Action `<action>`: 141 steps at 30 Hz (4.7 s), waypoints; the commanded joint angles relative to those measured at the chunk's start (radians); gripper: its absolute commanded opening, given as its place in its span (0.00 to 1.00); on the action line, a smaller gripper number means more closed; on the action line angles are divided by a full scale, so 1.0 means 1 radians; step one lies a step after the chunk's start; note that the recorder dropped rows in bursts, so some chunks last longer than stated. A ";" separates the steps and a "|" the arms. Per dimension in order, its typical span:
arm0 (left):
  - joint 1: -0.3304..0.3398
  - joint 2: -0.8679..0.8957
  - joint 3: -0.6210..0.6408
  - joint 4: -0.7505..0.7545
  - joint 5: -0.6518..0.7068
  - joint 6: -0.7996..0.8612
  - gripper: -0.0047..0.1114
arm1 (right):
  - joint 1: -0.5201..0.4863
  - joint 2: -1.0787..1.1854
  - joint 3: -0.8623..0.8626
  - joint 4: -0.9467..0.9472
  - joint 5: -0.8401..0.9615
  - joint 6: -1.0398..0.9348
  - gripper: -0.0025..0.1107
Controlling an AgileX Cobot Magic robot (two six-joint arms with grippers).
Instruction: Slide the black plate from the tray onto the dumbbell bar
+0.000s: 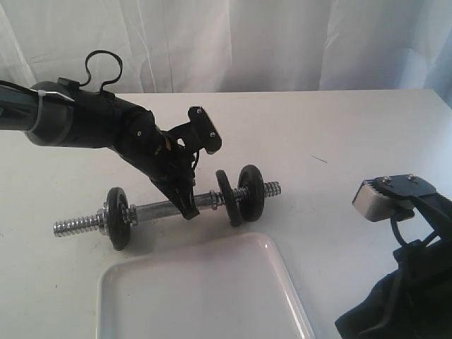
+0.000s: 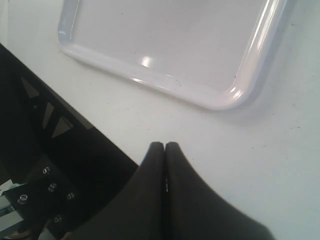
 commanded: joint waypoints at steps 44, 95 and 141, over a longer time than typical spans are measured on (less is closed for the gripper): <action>0.042 -0.248 0.014 0.015 0.046 -0.140 0.04 | -0.002 -0.006 0.004 0.004 -0.022 -0.021 0.02; 0.042 -1.556 0.959 0.015 -0.086 -0.687 0.04 | -0.002 -0.138 0.164 -0.053 -0.741 0.082 0.02; 0.042 -1.556 0.959 0.015 -0.086 -0.683 0.04 | -0.004 -0.972 0.573 -0.692 -0.693 0.593 0.02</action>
